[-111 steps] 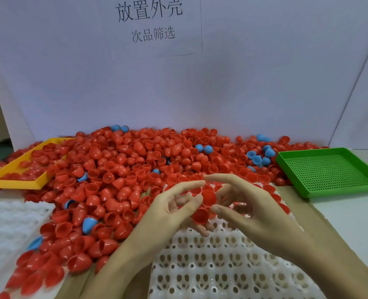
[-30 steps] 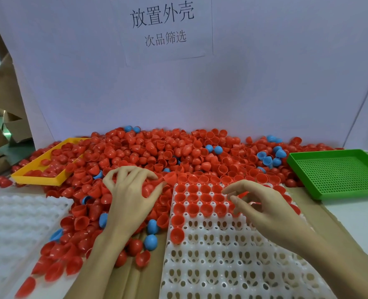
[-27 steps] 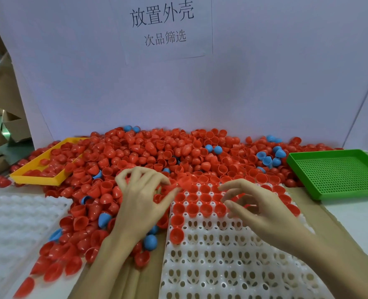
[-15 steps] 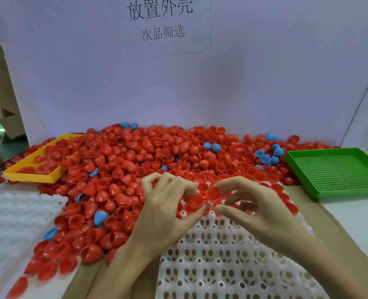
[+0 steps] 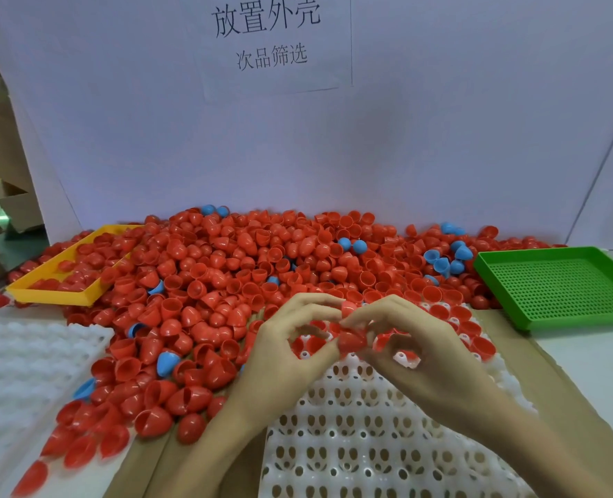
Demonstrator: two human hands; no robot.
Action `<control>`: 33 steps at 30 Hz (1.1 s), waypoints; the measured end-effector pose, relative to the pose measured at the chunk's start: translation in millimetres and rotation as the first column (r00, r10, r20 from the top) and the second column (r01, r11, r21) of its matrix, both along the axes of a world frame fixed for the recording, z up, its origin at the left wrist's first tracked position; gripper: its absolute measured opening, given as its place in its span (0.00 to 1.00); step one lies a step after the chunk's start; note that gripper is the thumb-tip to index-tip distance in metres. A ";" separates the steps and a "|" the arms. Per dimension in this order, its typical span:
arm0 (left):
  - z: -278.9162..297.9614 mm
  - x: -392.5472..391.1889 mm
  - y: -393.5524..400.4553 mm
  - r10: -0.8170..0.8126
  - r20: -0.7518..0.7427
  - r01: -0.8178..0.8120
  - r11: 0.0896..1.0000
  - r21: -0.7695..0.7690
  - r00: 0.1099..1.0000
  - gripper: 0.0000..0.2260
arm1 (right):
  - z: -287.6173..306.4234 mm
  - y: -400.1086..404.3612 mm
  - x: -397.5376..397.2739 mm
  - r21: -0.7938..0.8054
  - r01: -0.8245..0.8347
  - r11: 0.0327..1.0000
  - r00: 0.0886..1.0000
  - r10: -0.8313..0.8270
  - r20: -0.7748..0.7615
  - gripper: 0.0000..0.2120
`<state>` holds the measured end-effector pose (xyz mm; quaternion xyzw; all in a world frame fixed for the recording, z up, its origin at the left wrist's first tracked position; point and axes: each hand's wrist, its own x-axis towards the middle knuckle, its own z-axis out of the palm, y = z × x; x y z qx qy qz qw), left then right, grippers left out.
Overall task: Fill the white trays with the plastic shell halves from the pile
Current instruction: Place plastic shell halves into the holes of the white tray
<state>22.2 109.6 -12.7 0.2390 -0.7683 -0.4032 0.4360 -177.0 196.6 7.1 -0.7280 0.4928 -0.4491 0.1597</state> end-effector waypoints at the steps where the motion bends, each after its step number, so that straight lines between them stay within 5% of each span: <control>1: 0.0 -0.2 -0.9 -0.015 -0.045 0.019 0.996 0.086 0.999 0.09 | 0.2 -0.1 -0.4 -0.011 0.005 1.000 1.000 -0.005 -0.025 0.20; 9: 4.0 3.6 -7.0 -0.139 -0.158 0.192 0.893 0.407 0.978 0.11 | 3.6 0.4 0.2 -0.048 0.071 0.996 0.992 -0.066 0.103 0.18; 13: 5.0 4.0 -5.6 -0.165 -0.162 0.216 0.900 0.379 0.973 0.10 | 3.0 0.0 1.9 0.025 0.080 0.996 0.995 -0.082 0.051 0.21; 19: 8.7 2.2 -2.0 -0.176 -0.161 0.227 0.885 0.405 0.971 0.10 | 7.2 1.1 -0.6 0.058 0.192 0.980 0.981 -0.193 0.020 0.09; 22: 9.8 1.8 -2.0 -0.125 -0.202 0.191 0.916 0.353 0.971 0.13 | 7.0 2.4 -1.4 0.164 0.197 0.967 0.977 -0.207 0.047 0.12; 26: 5.9 1.8 -2.1 -0.093 -0.137 0.120 0.972 0.203 0.986 0.15 | 10.7 2.9 1.0 0.335 0.130 0.933 0.977 -0.179 0.118 0.22; 33: 2.0 -1.0 -0.5 -0.009 -0.187 0.030 0.993 0.111 0.982 0.07 | 18.1 6.2 6.4 0.440 -0.063 0.896 0.951 -0.079 0.298 0.21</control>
